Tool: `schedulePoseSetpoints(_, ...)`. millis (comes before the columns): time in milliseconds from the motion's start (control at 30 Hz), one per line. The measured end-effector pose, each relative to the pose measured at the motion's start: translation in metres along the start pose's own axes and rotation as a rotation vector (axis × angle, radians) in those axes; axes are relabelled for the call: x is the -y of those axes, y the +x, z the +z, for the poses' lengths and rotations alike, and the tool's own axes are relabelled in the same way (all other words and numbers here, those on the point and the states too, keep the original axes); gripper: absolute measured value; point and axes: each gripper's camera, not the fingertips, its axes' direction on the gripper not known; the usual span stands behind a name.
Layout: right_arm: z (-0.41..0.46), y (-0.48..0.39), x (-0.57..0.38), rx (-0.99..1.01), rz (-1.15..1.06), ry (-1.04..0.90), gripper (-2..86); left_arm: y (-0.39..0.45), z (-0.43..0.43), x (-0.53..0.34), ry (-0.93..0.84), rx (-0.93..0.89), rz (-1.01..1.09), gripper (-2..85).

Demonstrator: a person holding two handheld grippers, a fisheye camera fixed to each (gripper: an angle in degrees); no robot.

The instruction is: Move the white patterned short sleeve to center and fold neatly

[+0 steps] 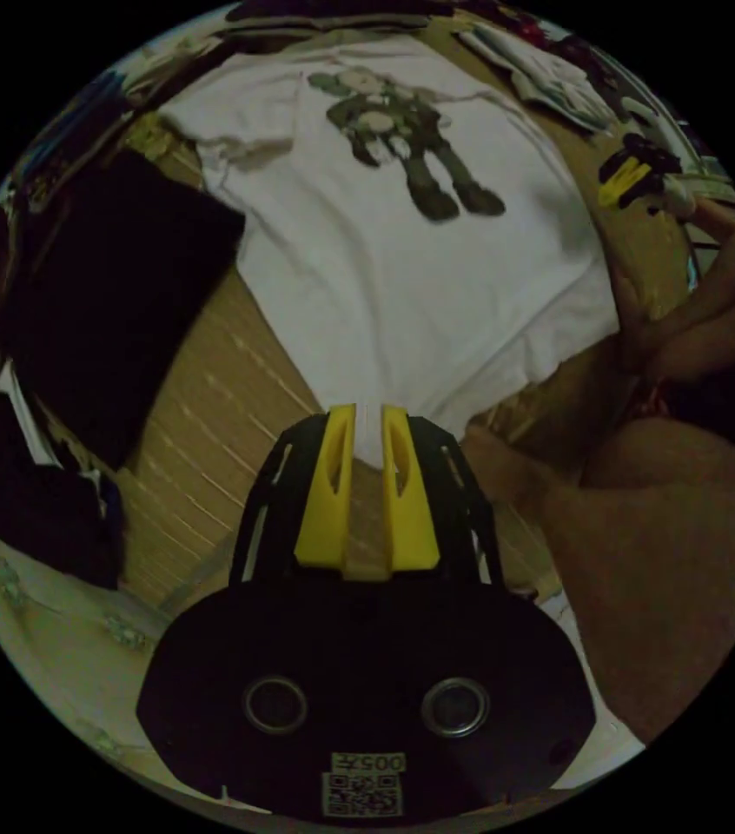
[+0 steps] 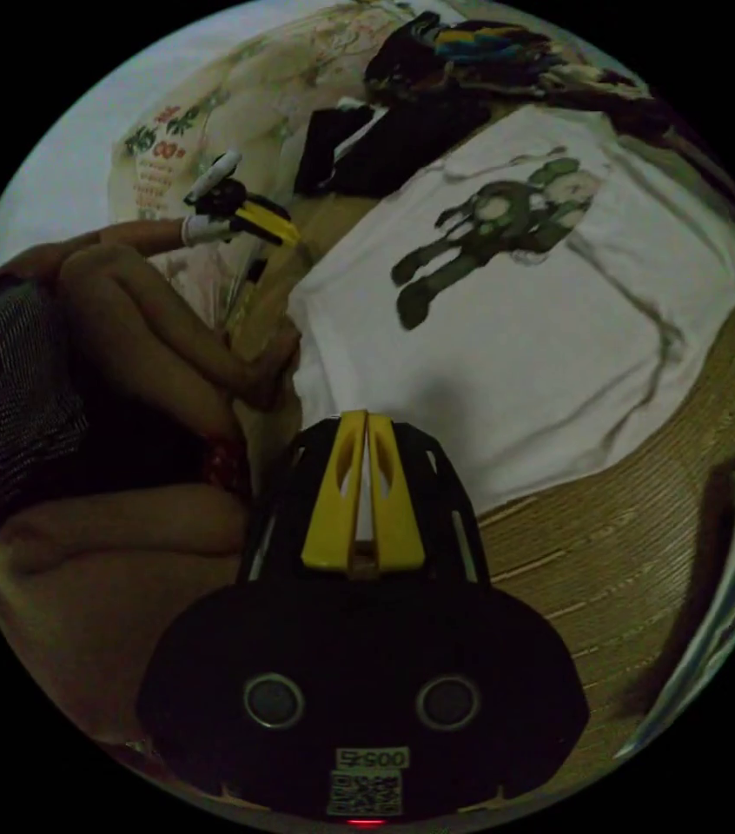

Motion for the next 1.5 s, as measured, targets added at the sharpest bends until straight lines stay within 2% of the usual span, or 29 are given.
schedulePoseSetpoints(233, 0.094, -0.03, 0.005, -0.085, -0.171, -0.287, 6.2, -0.01, 0.074, -0.061, -0.009, -0.097, -0.062, 12.4)
schedulePoseSetpoints(367, 0.131, -0.04, 0.009, -0.169, -0.272, -0.369, 9.3, -0.024, 0.102, -0.074, -0.01, -0.194, -0.067, 12.3)
schedulePoseSetpoints(567, 0.186, -0.046, 0.006, -0.314, -0.425, -0.465, 11.2, -0.036, 0.128, -0.094, -0.021, -0.201, -0.042, 10.2)
schedulePoseSetpoints(700, 0.216, -0.042, 0.003, -0.491, -0.506, -0.459, 7.7, -0.046, 0.141, -0.11, -0.008, -0.234, -0.058, 8.6)
schedulePoseSetpoints(967, 0.229, -0.014, 0.014, -0.639, -0.521, -0.396, -0.6, -0.053, 0.168, -0.139, -0.044, -0.219, -0.042, 4.4)
schedulePoseSetpoints(1067, 0.222, 0.006, 0.026, -0.551, -0.463, -0.41, -1.5, -0.056, 0.171, -0.153, -0.06, -0.228, -0.013, 4.0)
schedulePoseSetpoints(1167, 0.202, 0.043, 0.045, -0.339, -0.261, -0.42, -1.7, -0.063, 0.164, -0.172, -0.047, -0.255, 0.008, 3.8)
schedulePoseSetpoints(1233, 0.175, 0.075, 0.055, -0.144, -0.123, -0.358, -1.7, -0.069, 0.156, -0.184, -0.017, -0.291, 0.009, 3.8)
schedulePoseSetpoints(1300, 0.156, 0.097, 0.06, -0.034, -0.042, -0.296, -1.7, -0.075, 0.145, -0.199, 0.033, -0.335, 0.004, 3.8)
schedulePoseSetpoints(1400, 0.141, 0.115, 0.067, 0.07, -0.011, -0.269, -1.6, -0.08, 0.131, -0.223, 0.105, -0.387, -0.003, 3.6)
schedulePoseSetpoints(1500, 0.148, 0.12, 0.073, 0.164, -0.043, -0.333, -1.6, -0.078, 0.129, -0.248, 0.119, -0.429, -0.001, 3.5)
